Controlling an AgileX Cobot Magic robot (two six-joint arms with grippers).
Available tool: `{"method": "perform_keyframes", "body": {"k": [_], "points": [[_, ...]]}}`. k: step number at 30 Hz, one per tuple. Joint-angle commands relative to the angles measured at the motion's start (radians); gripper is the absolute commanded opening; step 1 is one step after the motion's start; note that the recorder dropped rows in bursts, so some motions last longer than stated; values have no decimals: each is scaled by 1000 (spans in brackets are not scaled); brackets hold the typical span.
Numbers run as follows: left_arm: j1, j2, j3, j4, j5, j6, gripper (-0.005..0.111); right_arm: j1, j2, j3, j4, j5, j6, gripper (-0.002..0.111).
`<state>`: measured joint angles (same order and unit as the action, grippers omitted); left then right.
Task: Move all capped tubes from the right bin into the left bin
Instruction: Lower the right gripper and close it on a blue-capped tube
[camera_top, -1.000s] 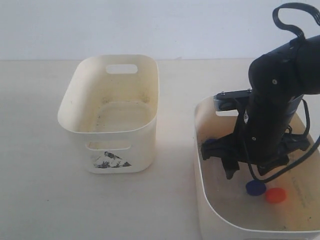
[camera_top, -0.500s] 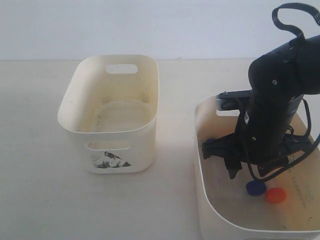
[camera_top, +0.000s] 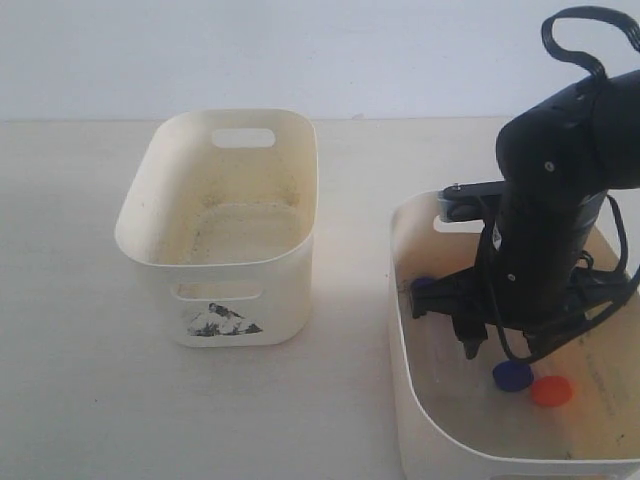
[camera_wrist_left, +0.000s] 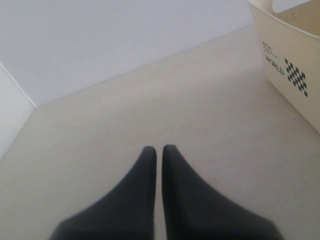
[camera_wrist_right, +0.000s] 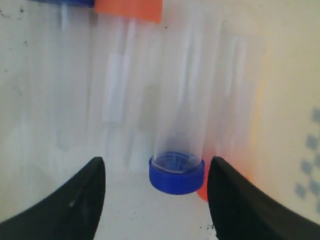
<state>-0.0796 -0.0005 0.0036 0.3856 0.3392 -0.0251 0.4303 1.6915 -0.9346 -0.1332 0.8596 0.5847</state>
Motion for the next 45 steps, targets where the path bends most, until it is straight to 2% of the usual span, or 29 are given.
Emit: {"method": "perform_keyframes", "body": {"k": [1,15,25,31,33,36,41,42,44,45], "points": [[-5,0,-4,-3,-3,-10,4,-1,5,5,-50,26,11,48],[-5,0,-4,-3,-3,-10,4,-1,181,5,-53,-4,34,49],[-5,0,-4,-3,-3,-10,4,-1,187,5,-88,9,34,48],[-5,0,-4,-3,-3,-10,4,-1,187,5,-91,44,34,18],[-5,0,-4,-3,-3,-10,4,-1,187,5,-110,48,34,14],[-5,0,-4,-3,-3,-10,4,-1,187,5,-118,63,34,20],[-5,0,-4,-3,-3,-10,4,-1,187,5,-120,28,36,41],[-5,0,-4,-3,-3,-10,4,-1,187,5,-117,27,36,40],[-5,0,-4,-3,-3,-10,4,-1,187,5,-112,27,36,22],[-5,0,-4,-3,-3,-10,4,-1,187,5,-112,30,34,2]]}}
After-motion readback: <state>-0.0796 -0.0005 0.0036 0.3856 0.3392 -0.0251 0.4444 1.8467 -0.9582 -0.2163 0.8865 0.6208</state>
